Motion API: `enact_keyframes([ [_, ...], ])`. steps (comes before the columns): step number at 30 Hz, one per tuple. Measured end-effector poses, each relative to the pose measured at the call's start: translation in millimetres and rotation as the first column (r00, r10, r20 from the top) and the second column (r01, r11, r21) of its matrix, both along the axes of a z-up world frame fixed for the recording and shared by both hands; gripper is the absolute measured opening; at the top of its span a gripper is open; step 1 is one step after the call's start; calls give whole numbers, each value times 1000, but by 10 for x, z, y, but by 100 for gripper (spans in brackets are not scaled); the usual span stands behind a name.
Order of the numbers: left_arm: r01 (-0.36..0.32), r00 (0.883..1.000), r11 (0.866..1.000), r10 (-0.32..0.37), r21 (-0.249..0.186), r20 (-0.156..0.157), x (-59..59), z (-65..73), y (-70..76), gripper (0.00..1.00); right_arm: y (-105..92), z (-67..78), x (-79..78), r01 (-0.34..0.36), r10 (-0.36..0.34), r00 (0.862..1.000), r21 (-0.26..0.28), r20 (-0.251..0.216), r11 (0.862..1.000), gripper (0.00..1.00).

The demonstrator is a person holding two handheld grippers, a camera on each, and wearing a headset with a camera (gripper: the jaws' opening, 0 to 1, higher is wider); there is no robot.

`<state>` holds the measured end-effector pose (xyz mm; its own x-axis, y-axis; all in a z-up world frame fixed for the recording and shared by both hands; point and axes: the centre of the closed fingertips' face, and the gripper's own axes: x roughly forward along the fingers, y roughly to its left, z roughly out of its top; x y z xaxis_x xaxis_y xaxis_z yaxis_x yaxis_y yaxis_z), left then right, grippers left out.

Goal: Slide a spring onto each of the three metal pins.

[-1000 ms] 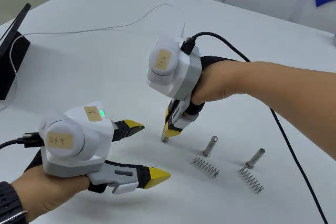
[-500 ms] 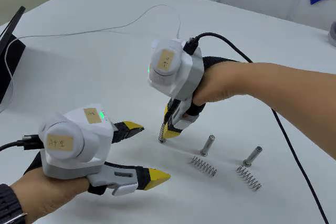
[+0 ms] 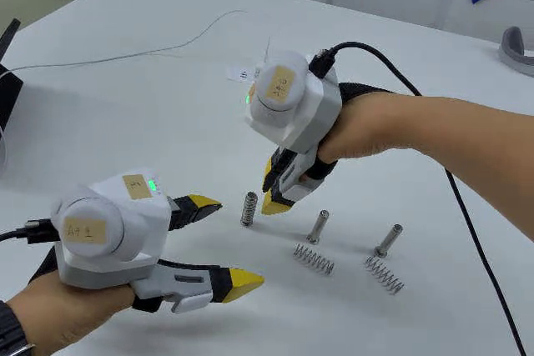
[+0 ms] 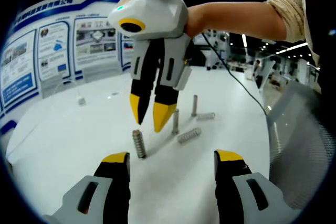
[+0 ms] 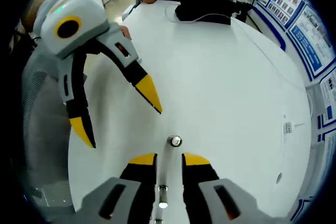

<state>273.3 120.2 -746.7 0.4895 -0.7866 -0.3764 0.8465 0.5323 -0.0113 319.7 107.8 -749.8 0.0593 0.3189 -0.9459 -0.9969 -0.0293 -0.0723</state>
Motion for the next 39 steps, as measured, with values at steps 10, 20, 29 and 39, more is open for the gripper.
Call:
enact_keyframes([
  [10,22,1000,1000,-22,-6,11,-27,27,-64,65,-165,31,-202,39,-39,999,20,2,999,20],
  [20,43,999,999,-43,-10,17,-28,54,-108,65,-306,-4,-299,86,-85,996,35,-4,996,20],
  [29,66,998,998,-66,-8,17,-61,56,-165,65,-484,-64,-404,131,-131,991,40,-13,991,20],
  [39,86,996,996,-86,-7,11,-95,37,-230,64,-669,-194,-519,185,-183,982,35,-35,982,20],
])
